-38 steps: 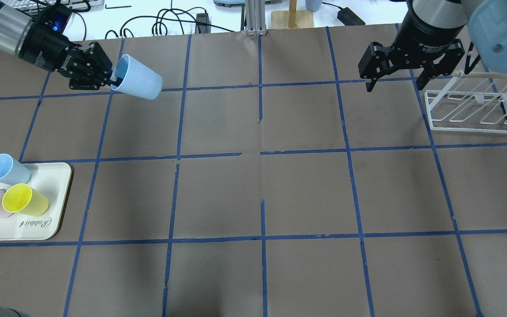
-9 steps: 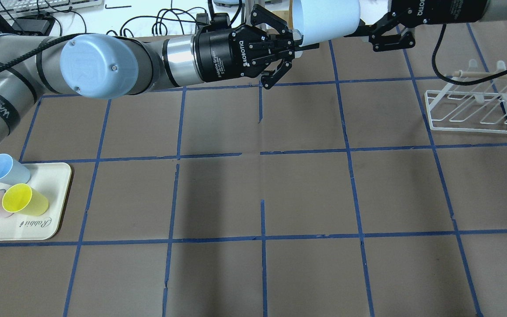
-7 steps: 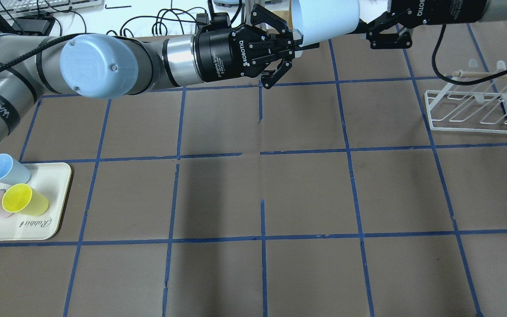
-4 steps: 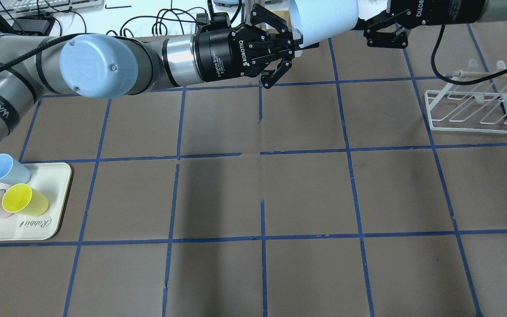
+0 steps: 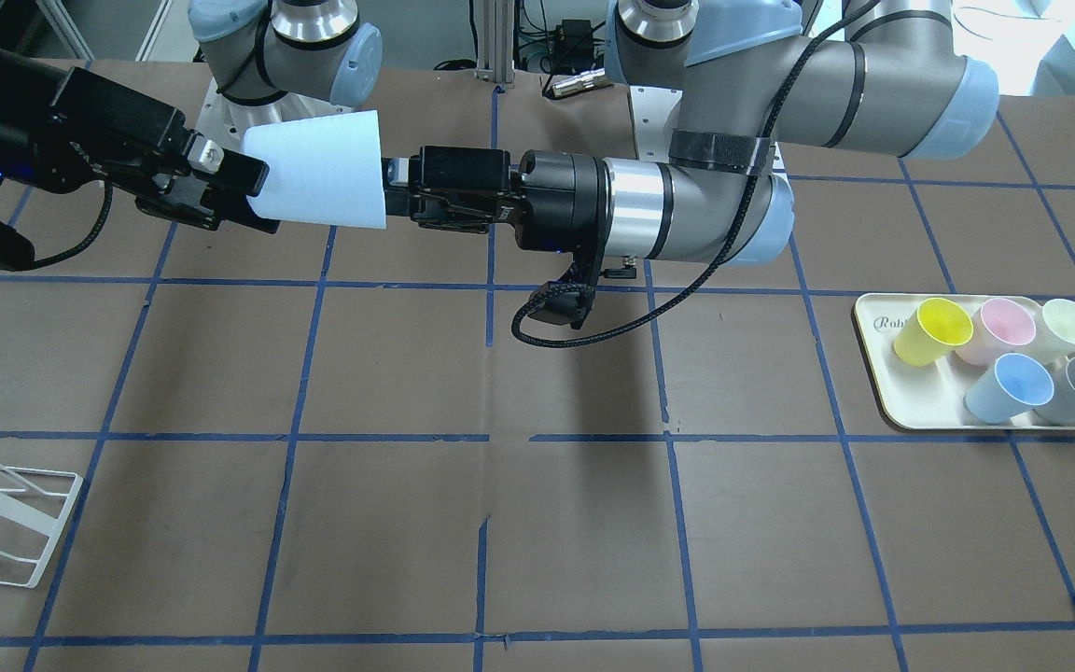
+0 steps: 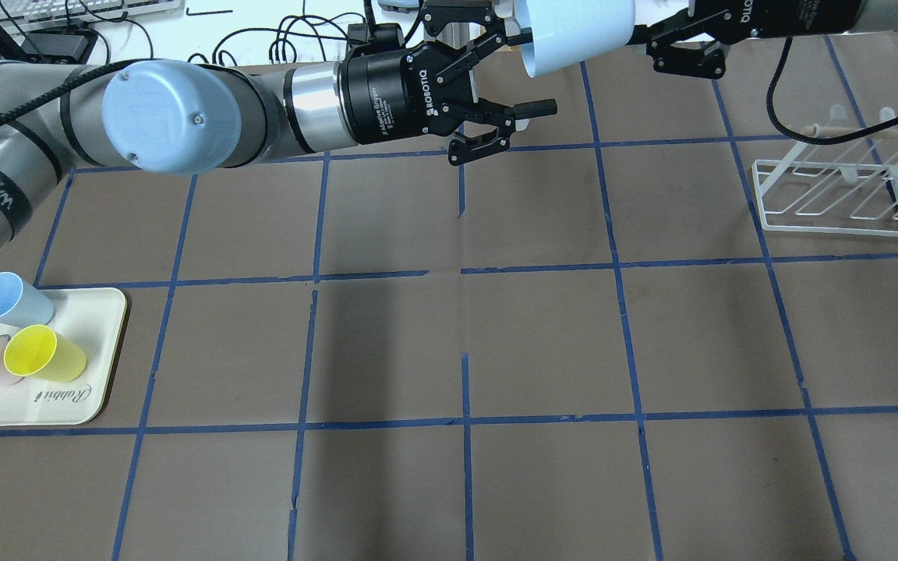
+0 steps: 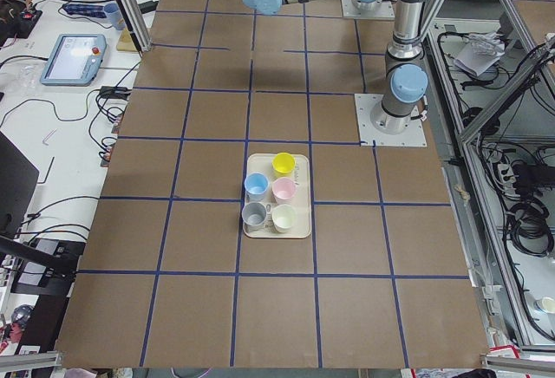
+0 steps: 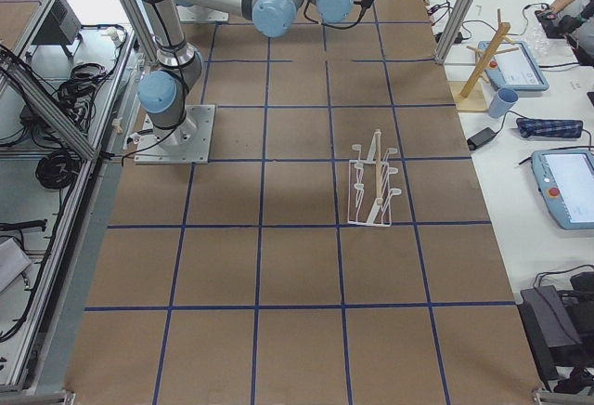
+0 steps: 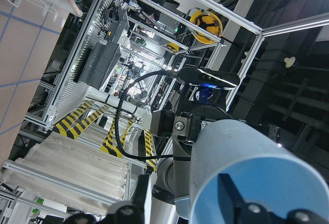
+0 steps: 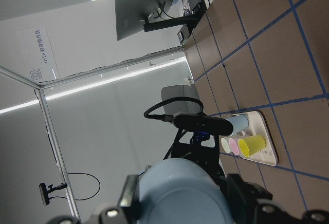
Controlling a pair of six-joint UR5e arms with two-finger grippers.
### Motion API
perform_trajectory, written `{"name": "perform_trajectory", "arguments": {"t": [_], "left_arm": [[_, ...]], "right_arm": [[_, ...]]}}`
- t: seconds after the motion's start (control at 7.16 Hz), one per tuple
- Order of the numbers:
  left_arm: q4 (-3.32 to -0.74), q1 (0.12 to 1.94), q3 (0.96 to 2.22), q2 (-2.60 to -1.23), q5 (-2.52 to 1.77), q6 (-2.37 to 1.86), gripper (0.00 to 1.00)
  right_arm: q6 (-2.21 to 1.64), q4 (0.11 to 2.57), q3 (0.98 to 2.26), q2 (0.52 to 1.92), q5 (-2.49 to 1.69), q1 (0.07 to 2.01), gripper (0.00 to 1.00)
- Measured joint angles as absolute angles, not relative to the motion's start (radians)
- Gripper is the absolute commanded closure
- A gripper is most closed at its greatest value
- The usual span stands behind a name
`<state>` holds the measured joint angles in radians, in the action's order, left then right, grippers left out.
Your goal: Transfer IKEA cup to right arm and place on rack
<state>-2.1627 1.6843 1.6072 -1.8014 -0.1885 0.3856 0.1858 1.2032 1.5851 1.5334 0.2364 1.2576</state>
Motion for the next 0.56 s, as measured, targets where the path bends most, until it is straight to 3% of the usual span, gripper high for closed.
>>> {"name": "perform_trajectory", "arguments": {"t": [0.56], "left_arm": [[-2.165,1.516,1.603,-1.794,0.042,0.362,0.0]], "right_arm": [[0.169,1.237,1.497,1.499,0.377,1.222,0.56]]}}
